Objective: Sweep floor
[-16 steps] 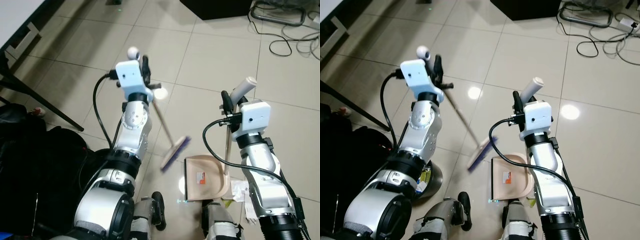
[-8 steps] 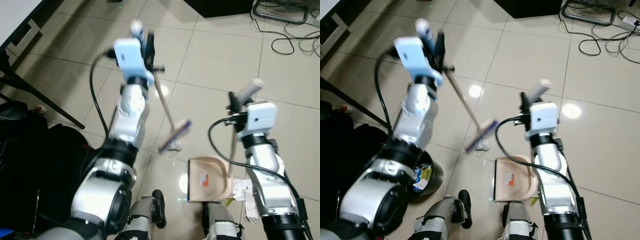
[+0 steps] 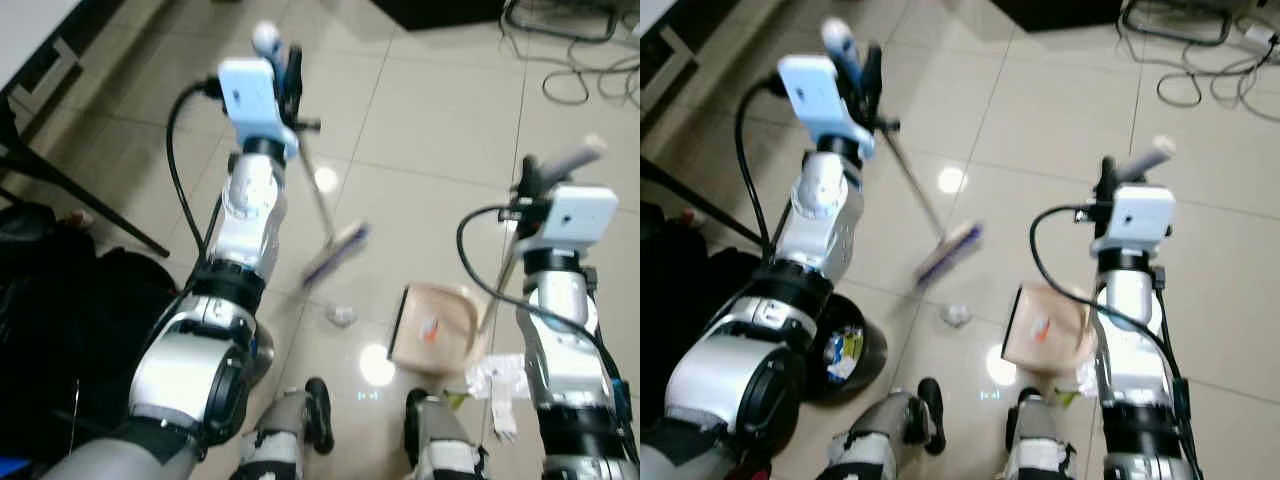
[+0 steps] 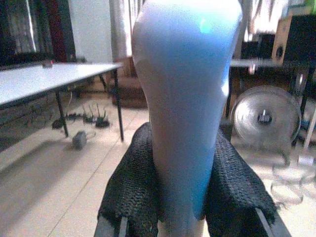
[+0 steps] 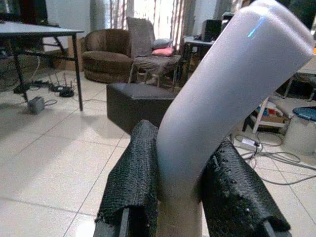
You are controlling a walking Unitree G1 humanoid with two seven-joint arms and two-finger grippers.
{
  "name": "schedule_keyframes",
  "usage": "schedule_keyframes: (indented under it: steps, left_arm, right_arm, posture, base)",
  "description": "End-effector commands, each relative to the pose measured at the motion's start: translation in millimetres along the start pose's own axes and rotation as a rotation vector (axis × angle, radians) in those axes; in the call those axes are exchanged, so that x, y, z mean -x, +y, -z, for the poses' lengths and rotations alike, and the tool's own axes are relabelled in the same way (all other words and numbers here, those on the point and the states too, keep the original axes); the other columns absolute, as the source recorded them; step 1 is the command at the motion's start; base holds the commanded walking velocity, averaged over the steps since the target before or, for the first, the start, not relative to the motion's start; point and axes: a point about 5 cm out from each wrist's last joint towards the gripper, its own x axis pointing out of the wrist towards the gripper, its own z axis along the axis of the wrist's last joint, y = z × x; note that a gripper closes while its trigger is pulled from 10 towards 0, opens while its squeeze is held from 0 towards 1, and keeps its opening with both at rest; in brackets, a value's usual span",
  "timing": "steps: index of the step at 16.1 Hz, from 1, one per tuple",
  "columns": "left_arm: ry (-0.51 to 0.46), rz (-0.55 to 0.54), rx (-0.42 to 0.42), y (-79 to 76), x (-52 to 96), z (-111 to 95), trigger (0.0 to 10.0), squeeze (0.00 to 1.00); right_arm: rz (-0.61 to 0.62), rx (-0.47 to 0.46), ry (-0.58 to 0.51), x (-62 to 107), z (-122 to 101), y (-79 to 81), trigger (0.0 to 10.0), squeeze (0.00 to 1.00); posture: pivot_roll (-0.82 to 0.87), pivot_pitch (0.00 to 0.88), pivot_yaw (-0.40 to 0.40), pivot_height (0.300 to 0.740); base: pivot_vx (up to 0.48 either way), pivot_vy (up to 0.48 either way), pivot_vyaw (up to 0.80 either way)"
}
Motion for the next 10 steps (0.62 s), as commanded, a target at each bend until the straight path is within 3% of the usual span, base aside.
schedule_keyframes:
  steps: [1,7,10]
  left_arm:
    - [0.018,-0.008,-0.024,3.9,5.2,7,10.0,0.0]
    - [0.126,-0.085,-0.122,21.6,26.3,38,10.0,0.0]
    - [0.23,-0.265,-0.126,30.6,37.0,54,10.0,0.0]
  right_arm:
    - [-0.008,-0.003,-0.035,1.5,0,6.1,10.0,0.0]
    - [-0.133,0.035,-0.075,11.0,16,44.0,10.0,0.0]
    - [-0.149,0.022,-0.046,25.8,29,60.6,10.0,0.0]
  posture:
    - [0.03,0.336,0.171,0.74]
    - [0.08,0.373,0.209,0.74]
    - [0.07,0.366,0.233,0.74]
  base:
    - [0.0,0.0,0.0]
    - [0.0,0.0,0.0]
    - [0.0,0.0,0.0]
